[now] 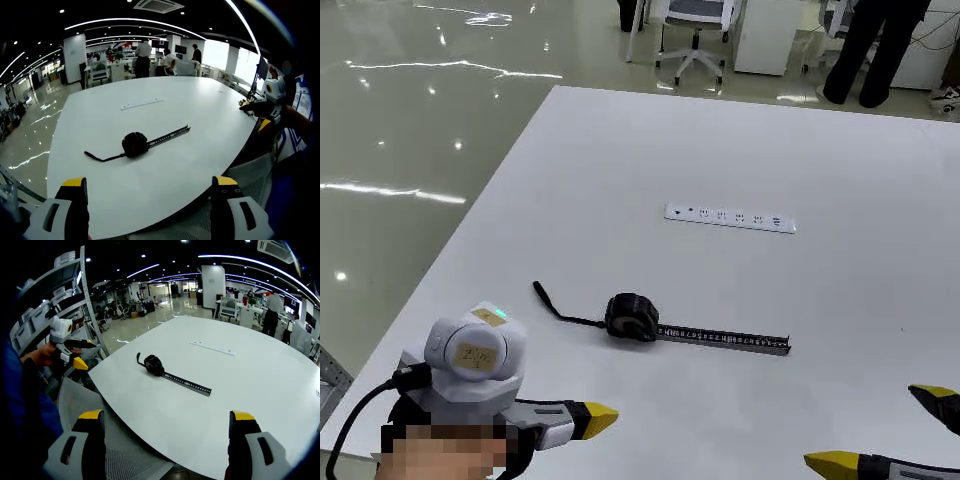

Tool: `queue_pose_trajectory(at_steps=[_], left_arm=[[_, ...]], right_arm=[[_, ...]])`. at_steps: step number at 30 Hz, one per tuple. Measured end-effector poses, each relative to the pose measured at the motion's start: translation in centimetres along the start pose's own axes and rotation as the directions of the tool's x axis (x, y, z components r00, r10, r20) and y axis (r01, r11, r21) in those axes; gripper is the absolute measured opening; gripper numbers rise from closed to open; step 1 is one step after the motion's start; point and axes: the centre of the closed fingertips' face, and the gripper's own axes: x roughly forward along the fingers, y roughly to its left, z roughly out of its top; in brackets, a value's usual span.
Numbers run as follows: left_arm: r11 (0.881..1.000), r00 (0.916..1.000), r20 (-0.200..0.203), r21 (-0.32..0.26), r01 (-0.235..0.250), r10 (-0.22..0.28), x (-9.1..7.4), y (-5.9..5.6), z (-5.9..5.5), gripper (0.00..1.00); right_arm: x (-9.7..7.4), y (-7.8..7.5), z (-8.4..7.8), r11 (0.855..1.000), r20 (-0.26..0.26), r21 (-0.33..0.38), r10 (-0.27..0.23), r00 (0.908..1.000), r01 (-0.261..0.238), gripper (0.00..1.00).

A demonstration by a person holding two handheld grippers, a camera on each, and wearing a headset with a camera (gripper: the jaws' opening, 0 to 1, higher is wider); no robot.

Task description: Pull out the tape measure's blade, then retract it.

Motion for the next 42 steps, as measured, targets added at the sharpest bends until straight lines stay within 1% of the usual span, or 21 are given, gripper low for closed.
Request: queue_pose_trajectory(at_steps=[4, 8, 12, 16, 18, 20, 24, 27, 29, 32, 35, 38, 39, 41, 42], left_arm=[[1.0, 1.0, 0.004, -0.002, -0.009, 0.009, -0.6, 0.0, 0.0, 1.0], [1.0, 0.9998, 0.001, -0.005, -0.018, 0.018, -1.0, -0.1, -0.3, 1.0], [1.0, 0.9999, -0.002, -0.008, -0.013, 0.013, -1.1, -0.6, -0.7, 1.0], [1.0, 0.9998, -0.011, -0.001, -0.015, 0.015, -1.0, -1.1, -0.9, 1.0], [1.0, 0.9998, -0.011, 0.001, -0.014, 0.014, -0.8, -1.4, -0.9, 1.0], [1.0, 0.9997, -0.021, -0.003, -0.017, 0.016, -0.6, -1.6, -1.0, 1.0], [0.999, 0.9993, -0.03, -0.026, -0.024, 0.023, 0.2, -2.1, -0.7, 1.0], [0.999, 0.998, -0.044, -0.021, -0.046, 0.045, 1.1, -2.0, -0.7, 1.0], [0.997, 0.9972, -0.049, -0.039, -0.059, 0.057, 1.7, -1.9, -0.7, 1.0], [0.996, 0.996, -0.056, -0.052, -0.072, 0.069, 2.4, -1.8, -0.4, 1.0], [0.994, 0.9947, -0.054, -0.065, -0.09, 0.087, 2.9, -1.7, -0.1, 1.0], [0.991, 0.9923, -0.062, -0.075, -0.112, 0.107, 3.5, -1.6, -0.1, 1.0], [0.99, 0.9916, -0.067, -0.075, -0.115, 0.11, 3.8, -1.7, -0.1, 1.0], [0.993, 0.9922, -0.081, -0.069, -0.101, 0.095, 4.2, -2.0, -0.1, 1.0], [0.993, 0.9928, -0.077, -0.071, -0.098, 0.092, 4.4, -2.2, 0.1, 1.0]], right_arm=[[-0.4, 0.7, -0.3, 1.0, -0.002, 0.001, -0.003, 1.0, 0.003, 1.0], [-0.8, 1.3, -0.4, 1.0, 0.003, 0.002, -0.006, 1.0, 0.006, 1.0], [-1.2, 2.0, -0.7, 1.0, -0.001, -0.002, -0.005, 1.0, 0.005, 1.0], [-1.2, 2.2, -0.8, 1.0, -0.005, -0.007, -0.001, 1.0, 0.001, 1.0], [-1.0, 2.1, -0.8, 1.0, -0.006, -0.009, -0.002, 1.0, 0.002, 1.0], [-0.8, 2.0, -0.8, 1.0, -0.008, -0.003, 0.003, 1.0, -0.003, 1.0], [-0.2, 1.5, -0.6, 1.0, -0.017, -0.002, 0.011, 0.9998, -0.011, 1.0], [0.5, 1.1, -0.7, 1.0, -0.023, -0.009, 0.018, 0.9996, -0.018, 1.0], [0.8, 0.8, -0.8, 1.0, -0.032, -0.011, 0.025, 0.9992, -0.025, 1.0], [1.3, 0.5, -1.2, 0.999, -0.048, -0.017, 0.035, 0.9982, -0.036, 0.99], [1.7, 0.2, -1.4, 0.999, -0.058, -0.025, 0.046, 0.9972, -0.048, 0.99], [2.1, -0.4, -1.6, 0.998, -0.077, -0.054, 0.038, 0.9963, -0.043, 0.98], [2.2, -0.7, -1.7, 0.997, -0.081, -0.059, 0.039, 0.996, -0.044, 0.98], [2.4, -1.0, -1.7, 0.997, -0.081, -0.059, 0.04, 0.996, -0.044, 0.97], [2.6, -1.4, -1.8, 0.997, -0.083, -0.057, 0.044, 0.9956, -0.049, 0.97]])
